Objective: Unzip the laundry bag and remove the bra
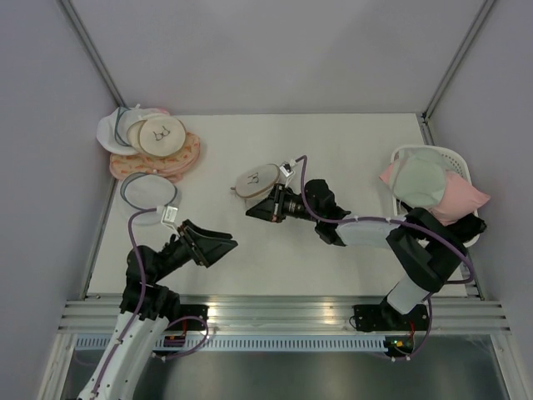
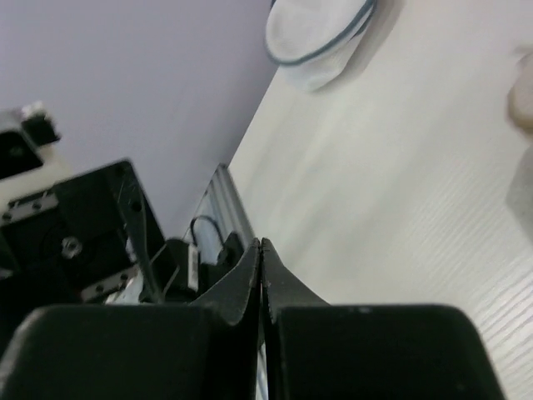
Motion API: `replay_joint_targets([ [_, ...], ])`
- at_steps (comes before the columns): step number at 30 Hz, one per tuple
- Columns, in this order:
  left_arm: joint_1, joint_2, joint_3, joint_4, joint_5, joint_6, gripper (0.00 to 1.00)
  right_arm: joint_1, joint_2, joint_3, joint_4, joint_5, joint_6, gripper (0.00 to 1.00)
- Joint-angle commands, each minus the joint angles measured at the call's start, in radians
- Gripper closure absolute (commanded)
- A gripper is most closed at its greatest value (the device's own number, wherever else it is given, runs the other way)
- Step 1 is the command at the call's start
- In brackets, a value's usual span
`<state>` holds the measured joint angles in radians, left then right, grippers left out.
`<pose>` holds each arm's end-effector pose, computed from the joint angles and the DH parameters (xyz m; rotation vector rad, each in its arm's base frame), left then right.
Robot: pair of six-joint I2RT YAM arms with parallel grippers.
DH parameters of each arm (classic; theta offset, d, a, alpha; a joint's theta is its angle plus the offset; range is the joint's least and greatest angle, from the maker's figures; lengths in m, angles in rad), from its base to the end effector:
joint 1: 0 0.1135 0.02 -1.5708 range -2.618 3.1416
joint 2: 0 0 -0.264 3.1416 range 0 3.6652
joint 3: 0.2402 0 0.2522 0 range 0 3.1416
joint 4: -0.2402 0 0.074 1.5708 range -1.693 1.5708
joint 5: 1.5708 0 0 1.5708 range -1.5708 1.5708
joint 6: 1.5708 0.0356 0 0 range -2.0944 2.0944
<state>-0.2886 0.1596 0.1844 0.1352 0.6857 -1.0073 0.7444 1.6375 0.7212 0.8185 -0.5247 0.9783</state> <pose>0.0923 -0.0509 0.2377 0.0618 1.6431 -1.5064 0.2370 0.2425 0.2089 -0.2404 1.9629 1.6580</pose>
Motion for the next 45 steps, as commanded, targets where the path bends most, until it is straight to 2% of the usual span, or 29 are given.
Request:
replay_joint_targets([
  [1,-0.003,-0.032,0.013,-0.046,0.011,0.047,0.00,0.004,-0.034,0.118,-0.230,0.242,-0.202,1.00],
  [2,-0.003,-0.041,0.012,-0.049,0.009,0.047,0.00,0.004,-0.034,0.153,-0.276,0.309,-0.211,1.00],
  [3,-0.003,-0.048,0.009,-0.054,0.005,0.047,0.00,0.006,-0.025,0.174,-0.319,0.441,-0.219,1.00],
  [4,-0.003,-0.058,0.007,-0.062,0.000,0.045,0.00,0.007,-0.015,0.202,-0.432,0.507,-0.233,0.99],
  [8,-0.003,-0.072,0.000,-0.078,-0.024,0.041,0.00,0.013,0.083,0.371,-0.639,0.693,-0.219,0.99],
  [14,-0.003,-0.089,0.009,-0.129,-0.078,0.058,0.00,0.016,0.268,0.458,-0.667,0.666,-0.216,1.00],
  [17,-0.001,-0.100,0.023,-0.209,-0.129,0.070,0.01,0.016,0.359,0.483,-0.671,0.625,-0.231,0.99],
  [19,-0.003,-0.101,0.030,-0.272,-0.165,0.085,0.01,0.016,0.389,0.506,-0.720,0.609,-0.259,0.99],
  [21,-0.003,-0.089,0.052,-0.360,-0.259,0.108,0.01,0.016,0.404,0.508,-0.742,0.604,-0.280,1.00],
  [24,-0.003,-0.066,0.067,-0.408,-0.351,0.133,0.02,0.015,0.401,0.506,-0.801,0.545,-0.372,0.99],
  [25,-0.001,-0.040,0.069,-0.413,-0.366,0.134,0.02,0.015,0.404,0.515,-0.882,0.531,-0.424,1.00],
  [30,-0.003,0.093,0.105,-0.384,-0.429,0.193,0.02,0.013,0.397,0.509,-1.039,0.419,-0.588,1.00],
  [34,-0.003,0.245,0.148,-0.329,-0.489,0.271,0.04,0.010,0.374,0.475,-1.183,0.428,-0.678,0.99],
  [38,-0.003,0.482,0.222,-0.243,-0.474,0.343,0.05,0.013,0.270,0.410,-1.223,0.465,-0.727,1.00],
  [41,-0.004,0.642,0.274,-0.182,-0.408,0.392,0.06,0.015,0.191,0.371,-1.263,0.476,-0.762,1.00],
  [45,-0.014,0.773,0.303,-0.085,-0.347,0.460,0.10,0.015,0.116,0.327,-1.277,0.440,-0.790,0.99],
])
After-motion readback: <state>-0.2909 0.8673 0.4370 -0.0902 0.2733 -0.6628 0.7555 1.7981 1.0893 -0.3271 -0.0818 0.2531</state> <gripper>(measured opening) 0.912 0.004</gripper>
